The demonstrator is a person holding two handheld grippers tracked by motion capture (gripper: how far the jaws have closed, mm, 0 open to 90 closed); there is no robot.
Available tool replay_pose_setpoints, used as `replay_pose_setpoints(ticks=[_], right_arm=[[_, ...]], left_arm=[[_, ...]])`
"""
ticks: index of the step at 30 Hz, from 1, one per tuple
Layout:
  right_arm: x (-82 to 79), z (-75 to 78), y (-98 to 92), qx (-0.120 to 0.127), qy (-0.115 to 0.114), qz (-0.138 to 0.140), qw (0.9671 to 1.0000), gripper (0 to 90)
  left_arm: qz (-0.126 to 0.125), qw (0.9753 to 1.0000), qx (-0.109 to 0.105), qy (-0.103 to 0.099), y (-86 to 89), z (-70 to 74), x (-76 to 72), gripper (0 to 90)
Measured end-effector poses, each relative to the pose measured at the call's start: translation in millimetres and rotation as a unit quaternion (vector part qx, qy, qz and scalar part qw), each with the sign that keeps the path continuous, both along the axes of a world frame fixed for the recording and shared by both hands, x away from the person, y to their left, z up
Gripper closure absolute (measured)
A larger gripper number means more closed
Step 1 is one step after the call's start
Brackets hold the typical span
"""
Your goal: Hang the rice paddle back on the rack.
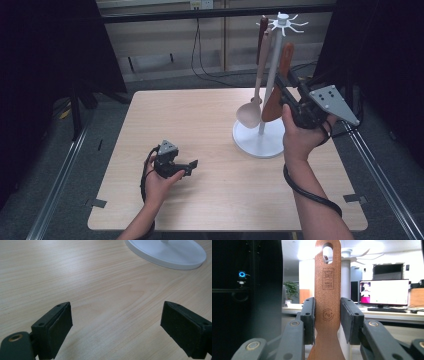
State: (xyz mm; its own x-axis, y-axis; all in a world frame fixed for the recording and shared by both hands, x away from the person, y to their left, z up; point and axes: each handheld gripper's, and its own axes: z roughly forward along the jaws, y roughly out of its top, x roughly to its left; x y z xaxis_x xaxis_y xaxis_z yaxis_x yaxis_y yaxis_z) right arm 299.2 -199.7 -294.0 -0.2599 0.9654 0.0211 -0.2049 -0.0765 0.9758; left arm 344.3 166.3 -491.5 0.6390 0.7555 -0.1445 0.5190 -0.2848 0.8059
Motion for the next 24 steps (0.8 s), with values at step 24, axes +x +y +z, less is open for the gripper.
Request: replay_pose_setpoints(ticks=[24], right_arm=[[38.3,12.9,3.0,-0.034,0.021,-0.051,0.9979,66.3]], left_arm=[[-0.001,1.0000,0.000,0.007,0.0,-3.3,2.6,10.3]])
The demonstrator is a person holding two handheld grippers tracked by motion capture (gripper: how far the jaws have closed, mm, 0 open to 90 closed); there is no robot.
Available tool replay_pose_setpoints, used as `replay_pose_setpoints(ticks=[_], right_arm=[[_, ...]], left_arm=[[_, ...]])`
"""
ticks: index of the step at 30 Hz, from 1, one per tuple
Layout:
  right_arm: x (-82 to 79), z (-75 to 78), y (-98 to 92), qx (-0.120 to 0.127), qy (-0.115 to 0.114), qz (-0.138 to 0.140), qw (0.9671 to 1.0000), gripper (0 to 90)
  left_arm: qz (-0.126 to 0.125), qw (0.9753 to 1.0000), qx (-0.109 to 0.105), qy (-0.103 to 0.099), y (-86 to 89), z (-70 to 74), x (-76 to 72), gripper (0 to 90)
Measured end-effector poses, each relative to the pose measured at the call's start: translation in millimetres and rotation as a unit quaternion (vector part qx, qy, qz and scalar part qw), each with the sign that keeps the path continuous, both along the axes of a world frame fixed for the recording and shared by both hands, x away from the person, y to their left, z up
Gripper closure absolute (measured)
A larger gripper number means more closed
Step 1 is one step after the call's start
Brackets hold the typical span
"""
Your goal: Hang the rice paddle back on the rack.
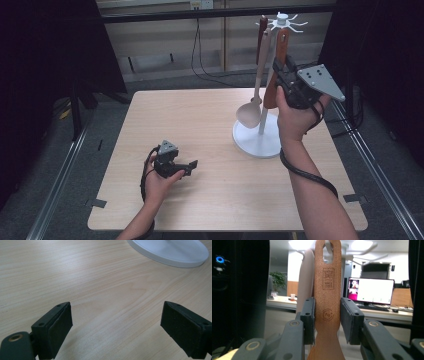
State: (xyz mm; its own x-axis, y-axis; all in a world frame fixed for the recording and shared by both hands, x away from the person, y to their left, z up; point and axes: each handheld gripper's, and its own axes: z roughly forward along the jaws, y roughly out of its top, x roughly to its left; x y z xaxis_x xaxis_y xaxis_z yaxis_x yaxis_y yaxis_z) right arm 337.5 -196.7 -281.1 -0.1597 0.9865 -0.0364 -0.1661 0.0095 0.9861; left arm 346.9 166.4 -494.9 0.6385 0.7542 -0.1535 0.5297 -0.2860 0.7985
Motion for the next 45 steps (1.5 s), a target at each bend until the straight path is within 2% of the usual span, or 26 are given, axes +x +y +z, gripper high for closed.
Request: replay_pose_setpoints(ticks=[7,10,15,26,33,36,45], right_arm=[[-1.4,-5.7,-2.4,-0.001,-0.021,0.004,0.9998,65.1],[-2.9,-8.1,-2.0,0.009,-0.023,0.001,0.9997,52.5],[-6.2,-12.3,-2.8,0.015,-0.021,0.013,0.9996,45.1],[-13.8,-20.0,-6.8,0.027,-0.012,0.054,0.9981,28.2],[-24.3,-31.0,-10.6,0.027,-0.009,0.067,0.9973,22.5],[-27.8,-36.5,-12.7,0.018,-0.006,0.071,0.9973,20.7],[-38.1,-56.3,-17.3,0.008,0.013,0.084,0.9963,15.1]], left_arm=[[0.000,1.0000,0.000,0.001,1.3,-1.2,-1.4,10.3],[0.000,1.0000,0.004,0.001,2.4,-0.8,-1.7,10.3],[-0.001,1.0000,-0.001,-0.003,0.8,2.2,-1.7,10.3],[0.001,1.0000,0.006,-0.003,2.9,0.4,-1.4,10.3],[-0.003,1.0000,0.002,-0.003,1.8,-0.1,-2.0,10.1],[-0.009,0.9999,0.003,-0.006,1.5,0.1,-2.2,9.8],[-0.008,0.9999,0.004,-0.007,-1.2,0.6,-4.1,9.7]])
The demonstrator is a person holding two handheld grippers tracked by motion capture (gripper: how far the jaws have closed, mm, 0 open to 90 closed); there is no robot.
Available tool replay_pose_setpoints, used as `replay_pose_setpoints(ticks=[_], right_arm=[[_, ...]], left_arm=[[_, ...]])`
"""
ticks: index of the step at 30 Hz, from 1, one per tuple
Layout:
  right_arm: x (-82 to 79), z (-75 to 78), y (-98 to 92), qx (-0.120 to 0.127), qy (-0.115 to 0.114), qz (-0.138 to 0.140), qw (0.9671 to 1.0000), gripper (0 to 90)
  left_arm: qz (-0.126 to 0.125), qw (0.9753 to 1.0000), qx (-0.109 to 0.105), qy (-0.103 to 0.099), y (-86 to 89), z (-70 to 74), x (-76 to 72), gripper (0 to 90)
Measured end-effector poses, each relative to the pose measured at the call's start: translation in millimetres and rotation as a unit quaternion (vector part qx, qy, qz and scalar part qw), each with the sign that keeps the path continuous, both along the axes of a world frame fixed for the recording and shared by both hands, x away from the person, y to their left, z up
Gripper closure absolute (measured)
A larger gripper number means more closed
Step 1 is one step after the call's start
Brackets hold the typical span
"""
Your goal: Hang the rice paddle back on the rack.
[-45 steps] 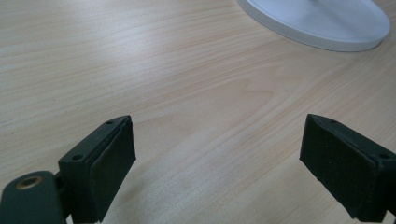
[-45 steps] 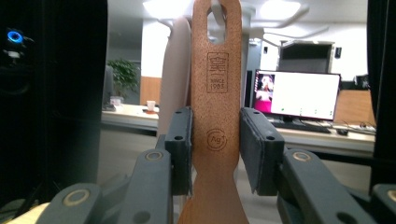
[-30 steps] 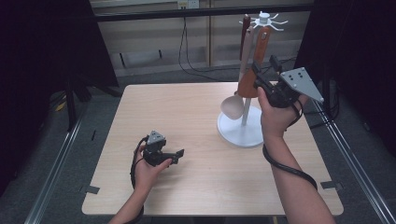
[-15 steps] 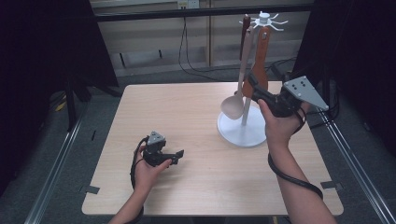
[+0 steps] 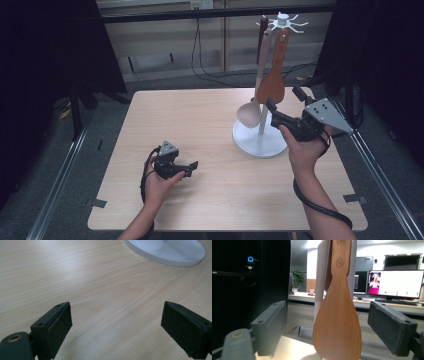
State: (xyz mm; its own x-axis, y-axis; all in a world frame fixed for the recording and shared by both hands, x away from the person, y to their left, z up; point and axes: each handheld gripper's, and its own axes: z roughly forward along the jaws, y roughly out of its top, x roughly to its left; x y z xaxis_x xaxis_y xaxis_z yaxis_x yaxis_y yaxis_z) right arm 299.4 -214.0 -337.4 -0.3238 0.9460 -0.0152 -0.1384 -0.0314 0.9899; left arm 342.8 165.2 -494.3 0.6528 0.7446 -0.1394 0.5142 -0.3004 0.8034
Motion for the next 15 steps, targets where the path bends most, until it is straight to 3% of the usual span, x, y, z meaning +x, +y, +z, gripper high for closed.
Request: replay_pose_setpoints(ticks=[15], right_arm=[[-19.8,-37.8,-4.9,-0.003,0.026,0.029,0.9992,12.1]], left_arm=[[-0.003,1.0000,0.003,0.001,-1.7,-0.7,-0.7,9.7]])
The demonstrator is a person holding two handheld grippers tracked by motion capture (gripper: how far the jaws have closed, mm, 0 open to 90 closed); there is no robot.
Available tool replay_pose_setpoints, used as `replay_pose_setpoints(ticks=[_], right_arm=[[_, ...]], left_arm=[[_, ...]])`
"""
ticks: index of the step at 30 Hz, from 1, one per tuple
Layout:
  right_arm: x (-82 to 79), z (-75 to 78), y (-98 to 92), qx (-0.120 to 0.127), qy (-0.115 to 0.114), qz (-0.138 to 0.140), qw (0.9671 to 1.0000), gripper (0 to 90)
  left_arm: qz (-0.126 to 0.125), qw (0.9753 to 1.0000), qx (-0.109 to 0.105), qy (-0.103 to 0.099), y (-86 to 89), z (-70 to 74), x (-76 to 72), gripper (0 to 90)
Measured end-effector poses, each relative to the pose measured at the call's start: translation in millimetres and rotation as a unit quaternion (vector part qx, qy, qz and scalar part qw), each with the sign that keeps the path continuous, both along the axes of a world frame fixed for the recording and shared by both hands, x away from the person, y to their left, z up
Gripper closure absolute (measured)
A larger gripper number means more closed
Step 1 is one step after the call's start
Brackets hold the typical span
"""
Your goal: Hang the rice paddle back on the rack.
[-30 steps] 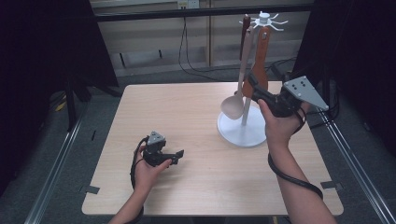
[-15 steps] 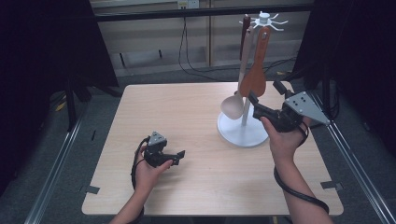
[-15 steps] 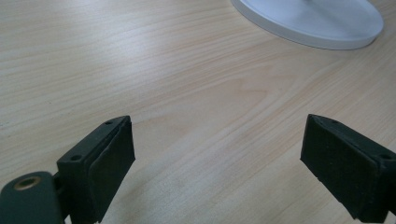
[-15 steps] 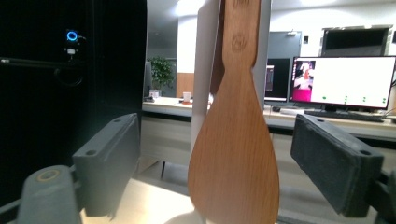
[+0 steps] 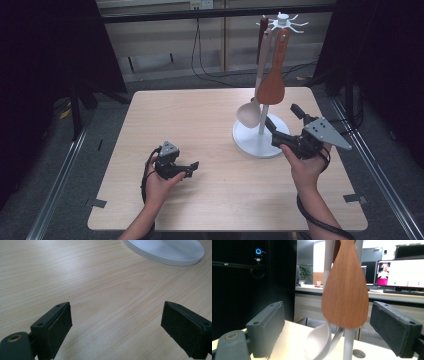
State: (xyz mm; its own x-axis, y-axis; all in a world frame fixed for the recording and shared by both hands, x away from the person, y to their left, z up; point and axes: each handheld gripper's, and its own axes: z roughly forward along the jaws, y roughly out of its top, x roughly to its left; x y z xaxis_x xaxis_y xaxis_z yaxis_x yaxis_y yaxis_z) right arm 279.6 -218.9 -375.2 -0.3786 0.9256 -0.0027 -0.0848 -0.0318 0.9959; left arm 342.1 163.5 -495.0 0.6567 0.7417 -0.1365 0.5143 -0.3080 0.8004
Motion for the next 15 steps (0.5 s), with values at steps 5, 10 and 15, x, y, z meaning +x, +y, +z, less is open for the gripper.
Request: replay_pose_setpoints(ticks=[5,10,15], right_arm=[[-3.1,-10.0,2.1,-0.012,0.009,0.010,0.9998,11.9],[-5.9,-13.3,4.9,-0.020,0.012,0.014,0.9996,11.9],[-6.7,-15.6,5.7,-0.021,0.017,0.020,0.9994,11.8]], left_arm=[[-0.002,1.0000,-0.001,-0.003,-0.4,0.8,-0.6,9.7],[0.002,1.0000,0.000,-0.004,0.1,1.3,-1.3,9.8],[0.000,1.0000,-0.001,-0.004,0.0,0.8,-1.4,9.7]])
